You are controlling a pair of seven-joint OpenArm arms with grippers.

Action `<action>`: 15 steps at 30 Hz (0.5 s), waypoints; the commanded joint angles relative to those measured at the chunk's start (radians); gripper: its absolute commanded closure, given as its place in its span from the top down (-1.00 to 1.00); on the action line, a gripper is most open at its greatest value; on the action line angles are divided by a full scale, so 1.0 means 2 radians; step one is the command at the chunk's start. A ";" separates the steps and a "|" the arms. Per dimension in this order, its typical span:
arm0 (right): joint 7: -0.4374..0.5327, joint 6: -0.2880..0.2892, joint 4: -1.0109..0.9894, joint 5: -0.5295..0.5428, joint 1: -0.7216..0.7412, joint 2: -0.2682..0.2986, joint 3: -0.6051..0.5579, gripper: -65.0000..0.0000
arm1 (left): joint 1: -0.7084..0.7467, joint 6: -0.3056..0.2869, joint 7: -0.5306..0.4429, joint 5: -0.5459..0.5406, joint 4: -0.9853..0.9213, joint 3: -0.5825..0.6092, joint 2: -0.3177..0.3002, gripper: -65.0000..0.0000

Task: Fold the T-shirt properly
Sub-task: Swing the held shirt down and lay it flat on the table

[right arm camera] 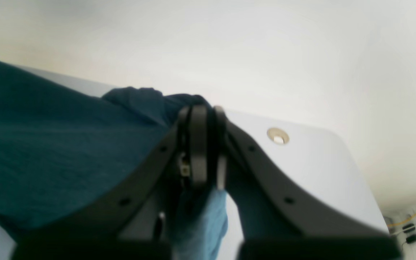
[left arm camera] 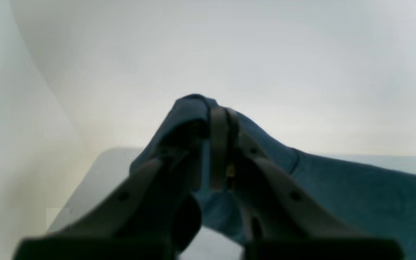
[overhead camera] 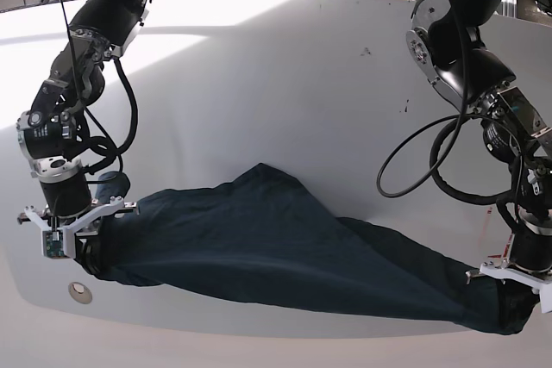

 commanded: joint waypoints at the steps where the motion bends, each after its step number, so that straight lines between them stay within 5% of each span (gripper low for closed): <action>1: 0.017 0.021 0.016 0.002 -0.027 -0.008 0.018 -0.99 | 0.017 0.002 -0.013 -0.019 0.017 -0.004 -0.006 -1.00; 15: 0.016 0.061 0.016 0.002 -0.133 -0.060 0.064 -0.99 | 0.202 0.002 -0.013 -0.081 0.060 -0.032 -0.006 -1.00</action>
